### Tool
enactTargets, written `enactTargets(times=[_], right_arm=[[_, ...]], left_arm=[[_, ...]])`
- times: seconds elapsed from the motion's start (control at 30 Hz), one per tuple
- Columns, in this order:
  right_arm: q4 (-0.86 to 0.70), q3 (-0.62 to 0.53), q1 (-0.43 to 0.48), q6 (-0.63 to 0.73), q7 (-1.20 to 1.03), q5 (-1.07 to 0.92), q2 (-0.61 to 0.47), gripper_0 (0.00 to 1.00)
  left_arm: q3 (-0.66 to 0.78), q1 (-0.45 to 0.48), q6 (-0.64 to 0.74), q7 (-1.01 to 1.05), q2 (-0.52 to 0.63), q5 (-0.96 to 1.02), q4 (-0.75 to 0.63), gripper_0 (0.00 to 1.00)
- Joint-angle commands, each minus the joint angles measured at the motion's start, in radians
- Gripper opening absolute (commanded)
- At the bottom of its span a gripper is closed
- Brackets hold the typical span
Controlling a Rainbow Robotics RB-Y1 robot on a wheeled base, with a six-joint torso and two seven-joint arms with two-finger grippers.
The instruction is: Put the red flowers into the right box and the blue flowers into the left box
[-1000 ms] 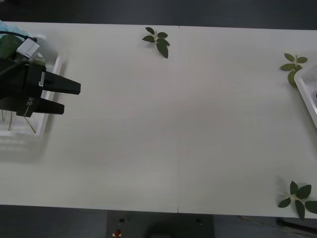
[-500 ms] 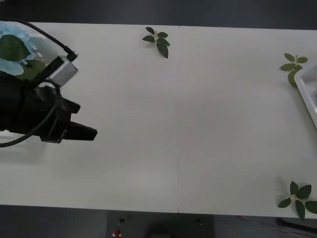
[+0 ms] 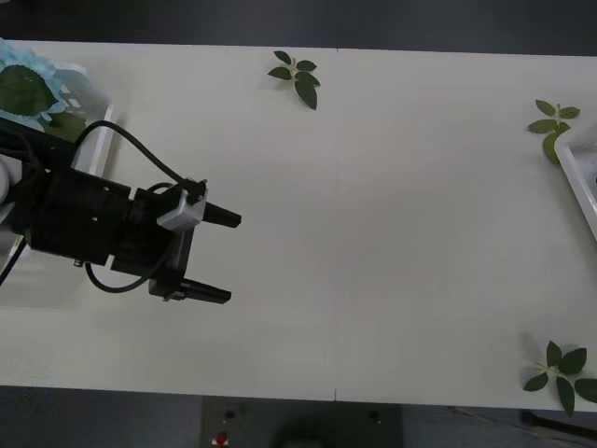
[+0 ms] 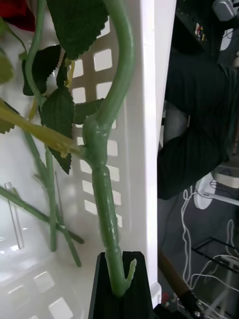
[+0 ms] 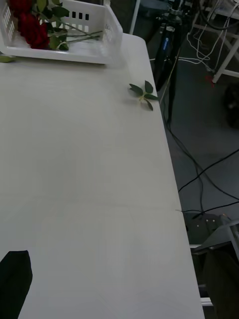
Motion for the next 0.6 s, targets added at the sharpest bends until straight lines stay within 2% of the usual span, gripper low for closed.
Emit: enactTargets(times=[0.03, 0.07, 0.1, 0.13, 0.2, 0.23, 0.6], right_arm=[[0.009, -0.004, -0.025, -0.003, 0.035, 0.047, -0.003, 0.00], [0.011, -0.004, -0.025, -0.003, 0.035, 0.046, -0.003, 0.00], [0.009, -0.004, -0.025, -0.003, 0.035, 0.041, -0.002, 0.08], [0.011, -0.004, -0.025, -0.003, 0.035, 0.026, 0.000, 0.39], [0.009, -0.004, -0.025, -0.003, 0.035, 0.003, 0.000, 0.94], [0.009, -0.004, -0.025, -0.003, 0.035, 0.000, 0.000, 1.00], [-0.040, -0.019, -0.034, 0.005, 0.041, -0.089, -0.003, 1.00]], left_arm=[[-0.018, -0.027, 0.015, 0.002, -0.025, -0.041, -0.020, 1.00], [-0.023, -0.027, 0.015, 0.002, -0.033, -0.050, -0.020, 1.00], [-0.023, -0.025, 0.016, 0.002, -0.033, -0.055, -0.020, 1.00], [-0.023, -0.025, 0.021, 0.002, -0.037, -0.064, -0.019, 1.00], [-0.021, -0.024, 0.028, 0.002, -0.039, -0.067, -0.019, 1.00], [-0.021, -0.024, 0.030, 0.002, -0.039, -0.067, -0.019, 1.00], [0.000, -0.022, 0.062, 0.002, -0.039, -0.049, -0.019, 1.00]])
